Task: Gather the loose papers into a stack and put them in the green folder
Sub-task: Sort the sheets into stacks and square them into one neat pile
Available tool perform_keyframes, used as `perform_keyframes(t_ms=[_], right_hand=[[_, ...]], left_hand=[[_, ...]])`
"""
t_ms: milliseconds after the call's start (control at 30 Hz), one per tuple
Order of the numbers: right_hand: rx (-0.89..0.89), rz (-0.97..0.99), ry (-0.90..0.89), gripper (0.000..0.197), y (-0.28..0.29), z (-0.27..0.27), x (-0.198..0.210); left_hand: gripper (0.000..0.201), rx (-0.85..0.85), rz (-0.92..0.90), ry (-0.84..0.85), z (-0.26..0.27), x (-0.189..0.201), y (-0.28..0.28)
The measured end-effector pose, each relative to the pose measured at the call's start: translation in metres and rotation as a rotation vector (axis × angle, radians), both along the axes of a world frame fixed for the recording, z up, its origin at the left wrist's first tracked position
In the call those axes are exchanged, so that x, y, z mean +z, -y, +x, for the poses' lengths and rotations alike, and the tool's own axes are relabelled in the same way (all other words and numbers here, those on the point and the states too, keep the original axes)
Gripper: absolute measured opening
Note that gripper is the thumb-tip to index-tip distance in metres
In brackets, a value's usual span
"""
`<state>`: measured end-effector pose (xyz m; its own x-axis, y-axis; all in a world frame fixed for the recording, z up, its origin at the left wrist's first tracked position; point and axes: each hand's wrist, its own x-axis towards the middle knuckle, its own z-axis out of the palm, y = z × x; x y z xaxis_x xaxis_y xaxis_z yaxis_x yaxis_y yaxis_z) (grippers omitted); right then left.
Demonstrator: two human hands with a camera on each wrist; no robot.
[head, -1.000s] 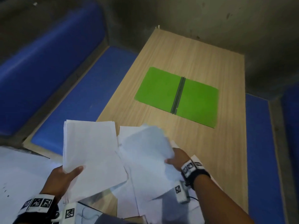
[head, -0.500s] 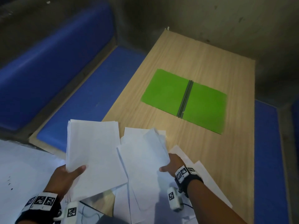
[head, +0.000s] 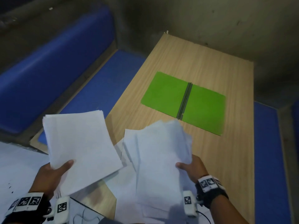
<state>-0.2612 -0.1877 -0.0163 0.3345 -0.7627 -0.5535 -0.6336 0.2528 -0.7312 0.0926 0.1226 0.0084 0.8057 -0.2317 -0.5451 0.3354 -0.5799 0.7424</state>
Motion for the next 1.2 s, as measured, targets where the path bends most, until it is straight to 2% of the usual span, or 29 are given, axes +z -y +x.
perform_keyframes(t_ms=[100, 233, 300, 367, 400, 467, 533, 633, 733, 833, 900, 1000, 1100, 1167, 1200], right_hand=[[-0.144, -0.010, 0.173, 0.033, 0.005, -0.032, 0.024], [-0.243, -0.010, 0.339, 0.032, 0.002, -0.050, 0.047], [-0.268, -0.021, 0.396, 0.034, -0.006, -0.048, 0.060], [-0.291, -0.007, 0.432, 0.025, -0.014, -0.045, 0.061], [-0.301, 0.014, 0.439, 0.023, -0.017, -0.044, 0.060], [-0.335, 0.058, 0.372, 0.035, -0.025, -0.044, 0.042], [-0.350, 0.143, 0.330, 0.058, -0.038, -0.046, 0.026], [-0.357, 0.210, 0.399, 0.059, -0.056, -0.055, 0.018], [-0.281, 0.082, 0.382, 0.072, -0.068, -0.068, 0.024], [-0.322, -0.109, 0.352, 0.057, -0.071, -0.067, 0.051], [-0.292, -0.237, 0.352, 0.039, -0.068, -0.065, 0.070], [-0.254, -0.267, 0.476, 0.043, -0.058, -0.067, 0.083], [-0.216, -0.285, 0.479, 0.044, -0.055, -0.060, 0.085], [-0.234, -0.200, 0.459, 0.058, -0.056, -0.055, 0.075], [-0.263, -0.175, 0.450, 0.055, -0.055, -0.054, 0.065]], left_hand=[[0.040, 0.013, -0.072, 0.017, 0.000, 0.005, 0.009], [0.036, -0.101, -0.109, 0.035, -0.014, -0.003, 0.037], [0.023, -0.191, -0.126, 0.010, -0.030, -0.008, 0.057], [0.008, -0.294, -0.167, -0.059, -0.054, -0.009, 0.077], [0.008, -0.346, -0.189, -0.101, -0.068, -0.009, 0.086], [0.014, -0.467, -0.214, -0.163, -0.096, -0.004, 0.101], [0.017, -0.599, -0.228, -0.210, -0.119, 0.004, 0.109], [0.024, -0.710, -0.272, -0.343, -0.140, 0.012, 0.112], [0.033, -0.708, -0.266, -0.469, -0.148, 0.021, 0.111], [0.064, -0.626, -0.388, -0.596, -0.145, 0.034, 0.119], [0.075, -0.736, -0.425, -0.469, -0.140, 0.048, 0.132], [0.053, -0.895, -0.386, -0.134, -0.133, 0.063, 0.155], [0.038, -0.879, -0.477, -0.037, -0.141, 0.062, 0.165], [0.029, -0.905, -0.493, 0.001, -0.154, 0.050, 0.167], [0.029, -0.915, -0.481, 0.010, -0.161, 0.043, 0.168]])
